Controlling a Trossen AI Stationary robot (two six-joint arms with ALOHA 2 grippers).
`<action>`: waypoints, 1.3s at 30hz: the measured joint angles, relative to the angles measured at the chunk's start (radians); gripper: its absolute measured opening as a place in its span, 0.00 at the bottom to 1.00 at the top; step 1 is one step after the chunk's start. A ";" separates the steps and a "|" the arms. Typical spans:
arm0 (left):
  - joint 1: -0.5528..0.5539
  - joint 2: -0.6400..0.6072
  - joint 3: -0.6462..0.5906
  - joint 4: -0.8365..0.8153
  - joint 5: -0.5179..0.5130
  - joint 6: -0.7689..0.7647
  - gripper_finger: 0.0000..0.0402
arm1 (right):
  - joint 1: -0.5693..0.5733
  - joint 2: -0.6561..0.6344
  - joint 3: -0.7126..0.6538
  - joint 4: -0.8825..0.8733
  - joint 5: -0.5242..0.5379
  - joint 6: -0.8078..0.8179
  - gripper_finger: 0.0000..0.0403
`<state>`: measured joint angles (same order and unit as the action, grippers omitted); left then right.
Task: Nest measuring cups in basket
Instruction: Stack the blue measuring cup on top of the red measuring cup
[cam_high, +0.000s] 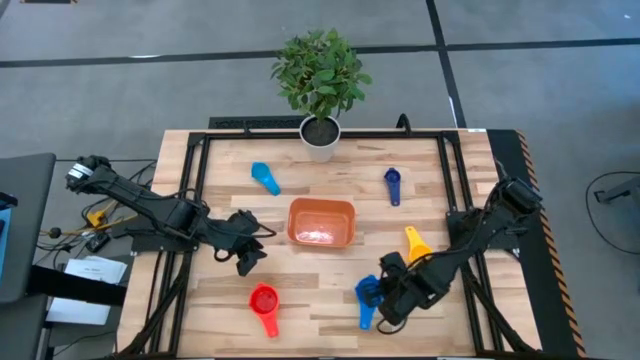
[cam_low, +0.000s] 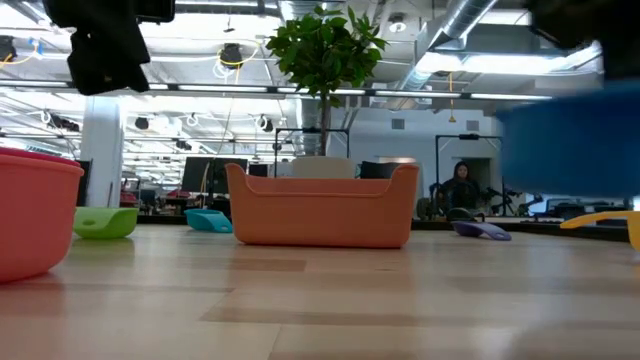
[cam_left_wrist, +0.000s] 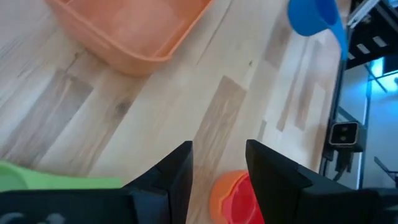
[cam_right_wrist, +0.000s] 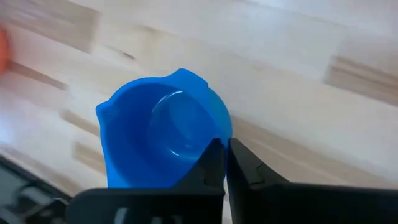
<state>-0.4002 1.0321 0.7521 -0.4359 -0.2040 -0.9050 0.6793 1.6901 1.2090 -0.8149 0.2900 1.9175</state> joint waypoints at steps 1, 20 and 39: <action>-0.004 0.000 0.000 -0.012 -0.001 -0.009 0.34 | -0.010 0.006 0.012 0.005 0.003 -0.014 0.05; -0.126 -0.043 0.000 -0.053 -0.013 -0.085 0.34 | -0.136 0.280 0.471 -0.004 0.013 -0.294 0.03; -0.192 -0.252 0.000 -0.134 -0.117 -0.024 0.34 | -0.239 0.314 0.654 0.018 0.031 -0.480 0.04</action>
<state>-0.5925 0.7802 0.7521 -0.5703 -0.3210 -0.9295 0.4404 2.0041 1.8629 -0.7965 0.3213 1.4379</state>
